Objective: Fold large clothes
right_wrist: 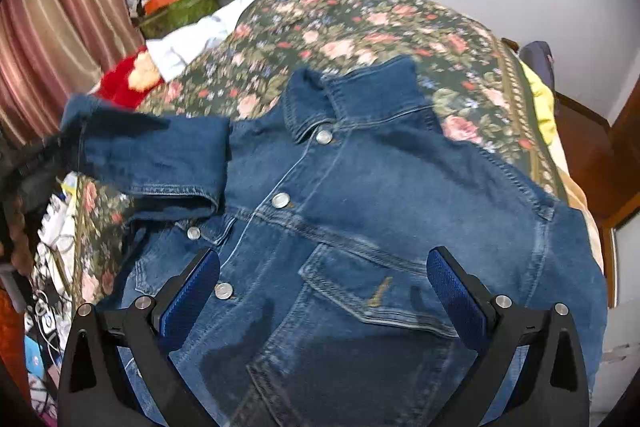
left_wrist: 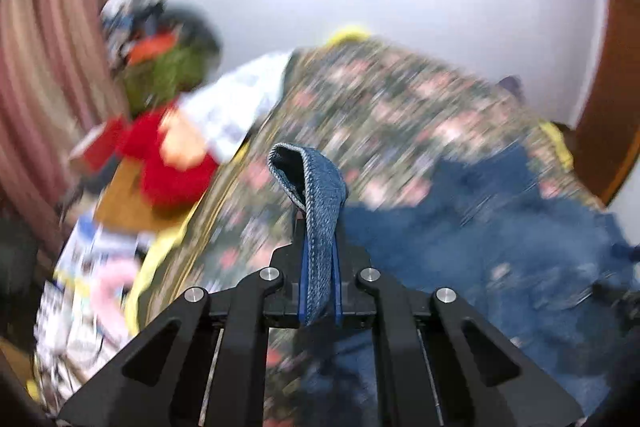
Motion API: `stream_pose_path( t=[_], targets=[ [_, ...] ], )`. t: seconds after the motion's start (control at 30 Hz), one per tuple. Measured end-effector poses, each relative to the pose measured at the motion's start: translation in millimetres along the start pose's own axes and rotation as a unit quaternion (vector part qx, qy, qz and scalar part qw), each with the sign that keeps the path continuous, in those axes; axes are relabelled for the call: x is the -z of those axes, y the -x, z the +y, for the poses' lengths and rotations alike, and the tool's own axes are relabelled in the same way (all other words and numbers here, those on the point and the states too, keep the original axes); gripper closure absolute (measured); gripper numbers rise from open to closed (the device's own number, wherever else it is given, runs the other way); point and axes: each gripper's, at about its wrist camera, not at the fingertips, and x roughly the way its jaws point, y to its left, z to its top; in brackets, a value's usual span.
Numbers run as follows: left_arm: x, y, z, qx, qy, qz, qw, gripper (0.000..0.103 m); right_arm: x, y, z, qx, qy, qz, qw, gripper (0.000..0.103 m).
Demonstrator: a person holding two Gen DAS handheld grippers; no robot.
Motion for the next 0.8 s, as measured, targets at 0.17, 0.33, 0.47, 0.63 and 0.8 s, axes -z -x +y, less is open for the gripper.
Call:
stream_pose_path(
  t=[0.17, 0.33, 0.47, 0.63, 0.8],
  targets=[
    [-48, 15, -74, 0.072, -0.050, -0.034, 0.9956, 0.099, 6, 33, -33, 0.004, -0.024, -0.038, 0.999, 0.000],
    [-54, 11, -162, 0.156, -0.104, -0.019, 0.9821, 0.101, 15, 67, -69, 0.019, -0.048, -0.070, 0.996, 0.000],
    [-33, -10, -226, 0.201, -0.149, 0.026, 0.9678, 0.101, 24, 90, -95, 0.024, -0.068, -0.089, 0.993, 0.000],
    [2, -30, -276, 0.247, -0.193, 0.093, 0.9451, 0.100, 34, 100, -119, 0.024, -0.093, -0.087, 0.992, 0.000],
    [3, -16, -254, 0.225, -0.193, 0.071, 0.9524, 0.060, 34, 89, -123, 0.013, -0.104, -0.067, 0.992, 0.000]
  ],
)
